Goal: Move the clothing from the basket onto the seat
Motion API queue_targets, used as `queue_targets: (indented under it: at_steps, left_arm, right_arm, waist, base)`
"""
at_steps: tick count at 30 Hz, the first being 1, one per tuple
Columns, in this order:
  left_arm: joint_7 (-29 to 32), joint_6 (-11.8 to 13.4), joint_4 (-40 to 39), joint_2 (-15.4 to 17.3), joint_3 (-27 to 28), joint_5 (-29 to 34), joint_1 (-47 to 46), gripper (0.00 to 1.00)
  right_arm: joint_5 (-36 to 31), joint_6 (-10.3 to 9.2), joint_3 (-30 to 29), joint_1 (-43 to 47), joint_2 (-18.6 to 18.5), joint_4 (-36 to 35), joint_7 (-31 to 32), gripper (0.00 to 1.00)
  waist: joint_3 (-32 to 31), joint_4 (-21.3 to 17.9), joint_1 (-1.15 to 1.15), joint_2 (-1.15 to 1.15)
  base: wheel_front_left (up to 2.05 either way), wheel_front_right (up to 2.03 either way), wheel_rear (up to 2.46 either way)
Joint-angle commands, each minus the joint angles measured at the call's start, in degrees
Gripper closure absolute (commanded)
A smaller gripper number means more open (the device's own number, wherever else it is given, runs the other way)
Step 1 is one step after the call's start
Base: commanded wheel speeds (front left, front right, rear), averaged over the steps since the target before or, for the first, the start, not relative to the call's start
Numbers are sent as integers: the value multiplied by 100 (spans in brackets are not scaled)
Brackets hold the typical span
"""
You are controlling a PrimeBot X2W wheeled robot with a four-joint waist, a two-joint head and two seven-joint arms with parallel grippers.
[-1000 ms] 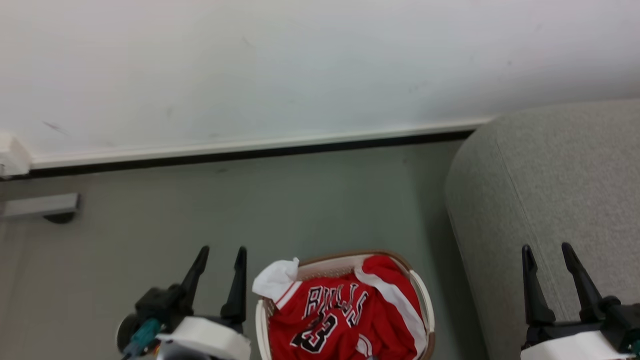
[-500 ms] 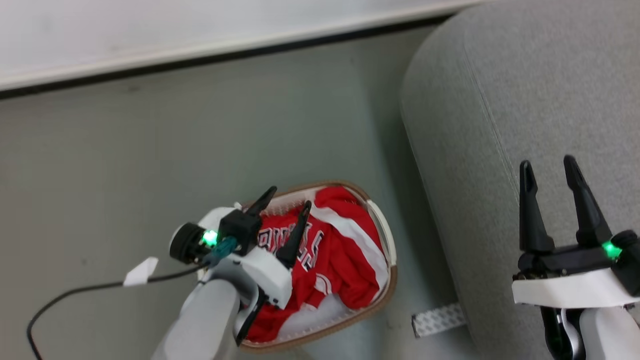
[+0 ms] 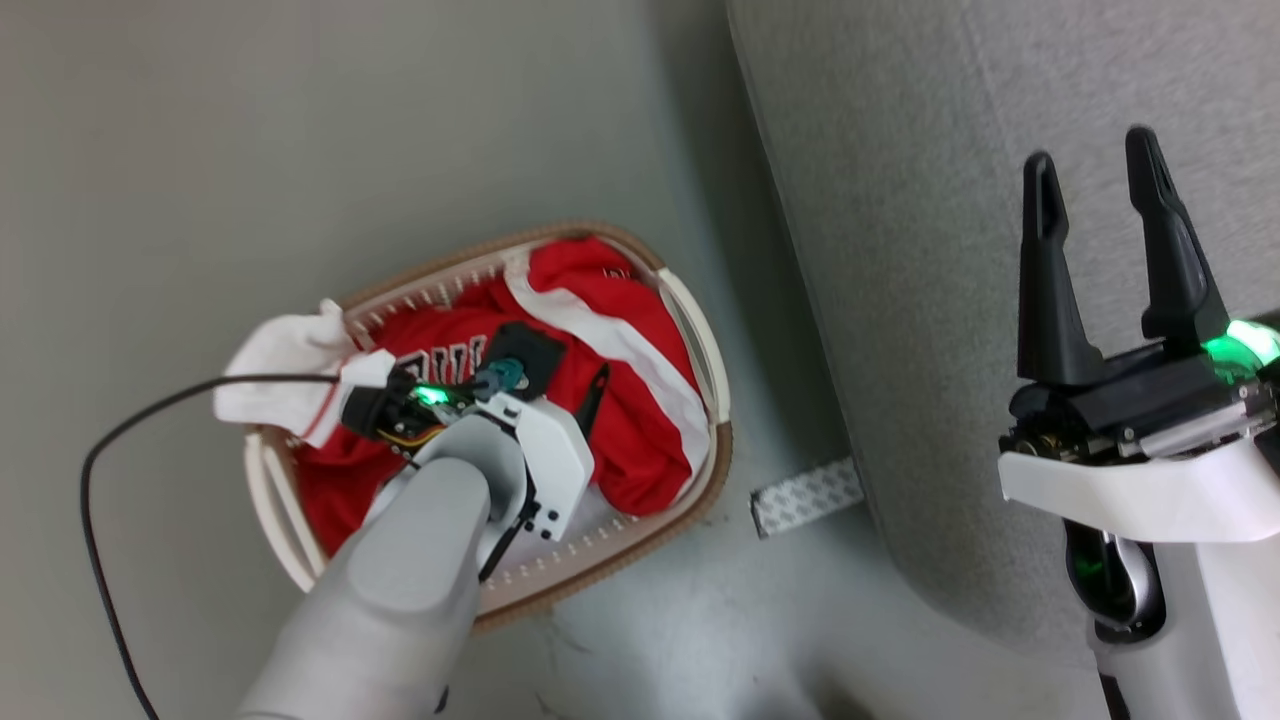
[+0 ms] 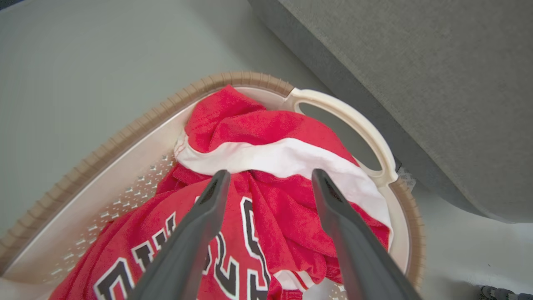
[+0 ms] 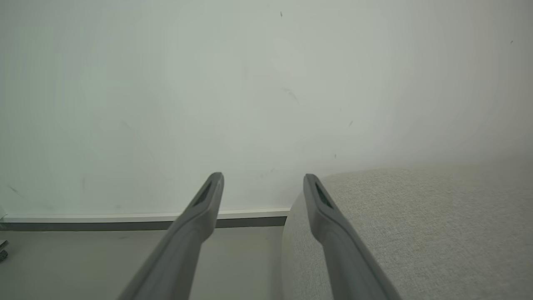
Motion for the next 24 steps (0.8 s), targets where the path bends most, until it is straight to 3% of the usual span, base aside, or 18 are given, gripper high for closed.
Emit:
queue_targets:
  at_steps: [1, 7, 15, 16, 18, 19, 24]
  left_arm:
    - [60, 34, 78, 49, -12, -34, -102, 0]
    - [457, 149, 604, 139, -187, 158, -530, 0]
    - [408, 136, 1028, 230, -310, 192, -808, 0]
    - [389, 123, 1076, 235, -325, 189, -816, 25]
    - [316, 101, 1150, 221, -324, 127, -848, 93]
    - [265, 90, 1169, 202, -317, 76, -867, 100]
    - [-58, 11, 1170, 90, -219, -221, -770, 100]
  right_arm:
    - [34, -12, 32, -127, 15, -36, -2, 0]
    - [105, -12, 198, -445, 13, -164, -2, 0]
    - [234, -12, 297, -575, 12, -166, -2, 0]
    - [235, -12, 294, -566, 12, -154, -2, 0]
    - [224, -12, 272, -553, 12, -127, -2, 0]
    - [205, -12, 250, -544, 12, -111, -2, 0]
    - [188, -12, 160, -501, 9, 31, -2, 0]
  waist:
    - [382, -173, -1, 0]
    - [883, -289, -1, 0]
    - [1269, -406, -1, 0]
    - [1283, -408, -1, 0]
    - [1293, -389, -1, 0]
    - [1278, -359, -1, 0]
    - [990, -135, -1, 0]
  base:
    - [0, 0, 0]
    - [0, 0, 0]
    - [0, 0, 0]
    - [0, 0, 0]
    - [0, 0, 0]
    - [0, 0, 0]
    - [0, 0, 0]
